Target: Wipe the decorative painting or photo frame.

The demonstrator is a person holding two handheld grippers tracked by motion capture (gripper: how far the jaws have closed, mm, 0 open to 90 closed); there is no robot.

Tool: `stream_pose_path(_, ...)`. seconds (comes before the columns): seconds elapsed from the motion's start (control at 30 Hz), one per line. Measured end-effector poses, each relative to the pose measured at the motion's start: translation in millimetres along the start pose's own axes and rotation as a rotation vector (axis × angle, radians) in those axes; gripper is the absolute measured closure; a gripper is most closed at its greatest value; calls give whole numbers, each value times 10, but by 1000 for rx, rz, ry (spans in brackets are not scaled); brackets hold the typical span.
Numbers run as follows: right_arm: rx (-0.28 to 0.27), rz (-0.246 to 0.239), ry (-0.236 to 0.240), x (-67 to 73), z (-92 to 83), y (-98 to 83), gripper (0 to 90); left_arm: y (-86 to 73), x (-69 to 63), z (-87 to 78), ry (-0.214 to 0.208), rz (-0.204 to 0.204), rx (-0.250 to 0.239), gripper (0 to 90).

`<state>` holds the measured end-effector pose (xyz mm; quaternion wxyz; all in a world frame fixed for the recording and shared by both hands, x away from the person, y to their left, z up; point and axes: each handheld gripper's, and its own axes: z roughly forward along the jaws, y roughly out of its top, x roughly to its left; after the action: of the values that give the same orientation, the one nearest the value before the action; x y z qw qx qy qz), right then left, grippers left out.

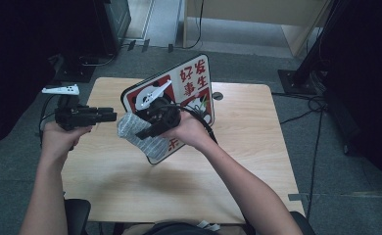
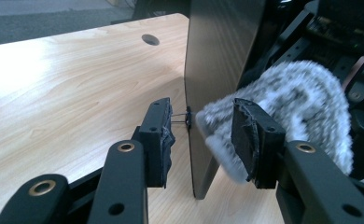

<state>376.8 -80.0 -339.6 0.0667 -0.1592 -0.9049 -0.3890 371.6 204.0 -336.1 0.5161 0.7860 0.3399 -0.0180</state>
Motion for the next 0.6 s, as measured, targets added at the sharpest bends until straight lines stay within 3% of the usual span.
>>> stream_pose_path(0.6, 16, 2, 6, -22, 90, -101, 654, 242, -144, 89, -33, 43, 7, 571)
